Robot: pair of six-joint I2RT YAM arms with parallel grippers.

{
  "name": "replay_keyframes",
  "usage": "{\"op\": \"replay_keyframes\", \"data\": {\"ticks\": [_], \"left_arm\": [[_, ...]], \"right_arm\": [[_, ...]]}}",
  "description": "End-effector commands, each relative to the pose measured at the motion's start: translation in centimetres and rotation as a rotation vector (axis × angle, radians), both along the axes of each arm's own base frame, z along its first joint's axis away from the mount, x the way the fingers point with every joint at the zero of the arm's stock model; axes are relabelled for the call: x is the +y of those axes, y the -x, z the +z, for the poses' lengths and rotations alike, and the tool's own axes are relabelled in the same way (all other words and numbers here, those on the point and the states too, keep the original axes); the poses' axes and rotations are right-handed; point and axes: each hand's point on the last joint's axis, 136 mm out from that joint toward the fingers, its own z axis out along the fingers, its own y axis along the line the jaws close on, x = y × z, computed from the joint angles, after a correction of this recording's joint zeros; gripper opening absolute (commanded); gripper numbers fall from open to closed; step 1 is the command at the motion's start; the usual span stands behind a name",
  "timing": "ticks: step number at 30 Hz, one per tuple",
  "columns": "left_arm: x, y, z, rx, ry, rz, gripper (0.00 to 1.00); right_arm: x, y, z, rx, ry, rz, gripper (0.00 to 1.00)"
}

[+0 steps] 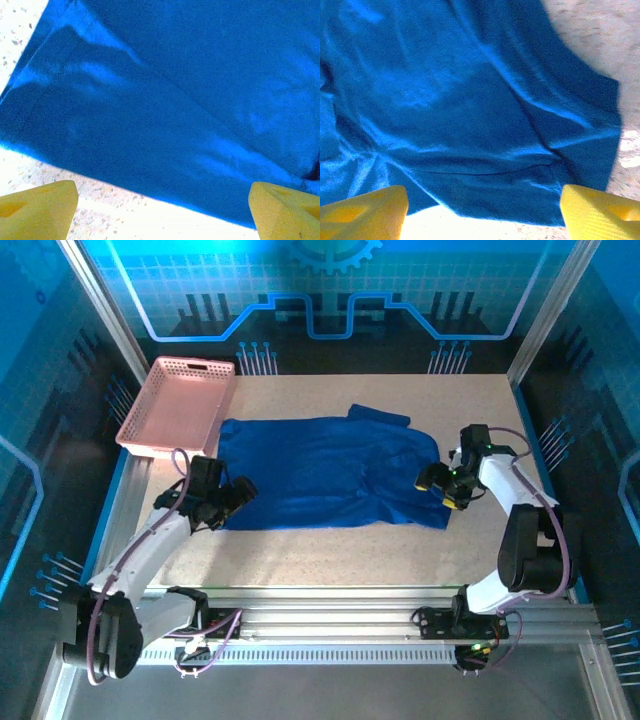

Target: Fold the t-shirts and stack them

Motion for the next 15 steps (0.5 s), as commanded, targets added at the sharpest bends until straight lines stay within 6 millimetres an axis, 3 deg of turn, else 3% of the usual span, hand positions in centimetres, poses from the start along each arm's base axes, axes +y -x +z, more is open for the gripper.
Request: {"op": "replay_keyframes", "data": {"ticks": [1,6,9,15], "left_arm": [[-0.7,-1.5,-1.4,0.015,0.044,-0.024,0.84],[-0.9,-2.6,-5.0,0.15,0.041,0.008,0.68],[-0.3,-1.1,-6.8,0.236,0.02,0.056,0.65],[0.3,2.7,-8.7,0.347,-0.005,0.073,0.65]], "right_arm": [[1.9,-1.4,-0.8,-0.024,-0.109,0.017,0.69],[1.8,-1.2,-4.5,0.114,-0.039,-0.043,0.51],[0.2,0.7,-6.2,0.215,0.066,-0.099,0.5],[-2.0,4.1,-6.2,0.28,0.183,-0.139,0.52]]}}
